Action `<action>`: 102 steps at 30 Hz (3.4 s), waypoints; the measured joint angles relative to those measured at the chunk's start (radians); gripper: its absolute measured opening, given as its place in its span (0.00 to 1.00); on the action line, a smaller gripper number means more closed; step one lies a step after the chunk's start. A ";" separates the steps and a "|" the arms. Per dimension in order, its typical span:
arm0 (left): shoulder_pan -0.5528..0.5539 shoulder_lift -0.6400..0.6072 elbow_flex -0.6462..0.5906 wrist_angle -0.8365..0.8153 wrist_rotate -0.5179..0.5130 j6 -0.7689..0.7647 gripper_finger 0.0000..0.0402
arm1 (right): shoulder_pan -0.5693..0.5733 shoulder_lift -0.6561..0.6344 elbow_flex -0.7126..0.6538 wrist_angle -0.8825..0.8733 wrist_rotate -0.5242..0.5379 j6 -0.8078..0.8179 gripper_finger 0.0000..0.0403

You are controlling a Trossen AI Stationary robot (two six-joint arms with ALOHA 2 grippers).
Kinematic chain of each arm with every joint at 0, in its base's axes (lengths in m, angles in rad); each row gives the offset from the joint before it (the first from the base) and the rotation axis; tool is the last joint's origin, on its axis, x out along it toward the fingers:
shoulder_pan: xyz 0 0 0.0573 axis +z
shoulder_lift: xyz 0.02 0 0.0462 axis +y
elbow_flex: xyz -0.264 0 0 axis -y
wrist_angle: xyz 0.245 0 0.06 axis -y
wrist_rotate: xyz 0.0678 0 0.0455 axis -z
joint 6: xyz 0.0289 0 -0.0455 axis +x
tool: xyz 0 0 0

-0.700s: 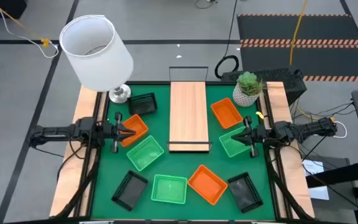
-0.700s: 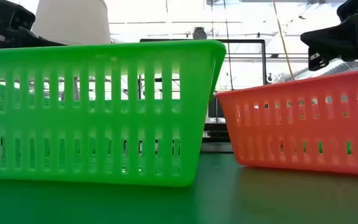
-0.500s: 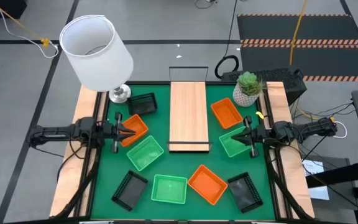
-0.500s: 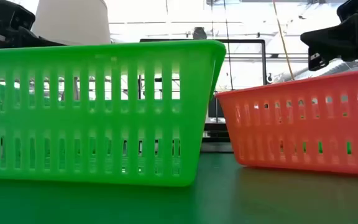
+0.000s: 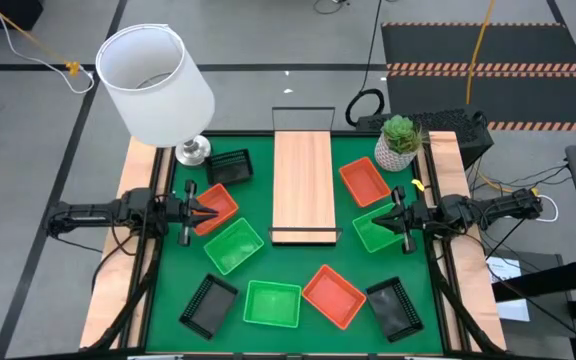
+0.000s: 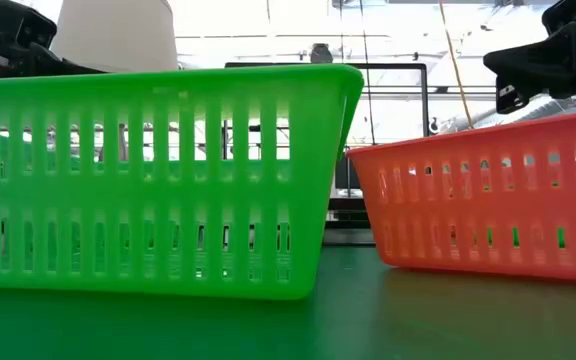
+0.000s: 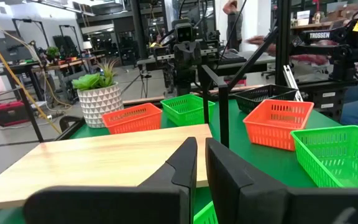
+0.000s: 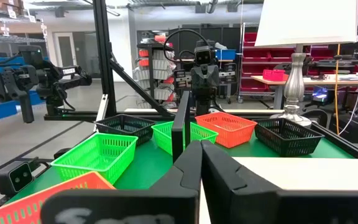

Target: Stack baskets on shelf by color

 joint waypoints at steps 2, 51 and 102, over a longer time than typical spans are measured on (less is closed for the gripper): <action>0.000 0.000 0.000 0.000 0.000 0.000 0.09 | 0.000 0.000 0.000 0.000 0.000 0.000 0.00; 0.000 0.000 0.000 0.000 0.000 0.000 0.09 | 0.000 0.000 0.000 0.000 0.000 0.000 0.00; 0.000 0.000 0.000 0.151 -0.016 -0.004 0.09 | 0.000 0.000 0.000 0.000 0.000 0.000 0.00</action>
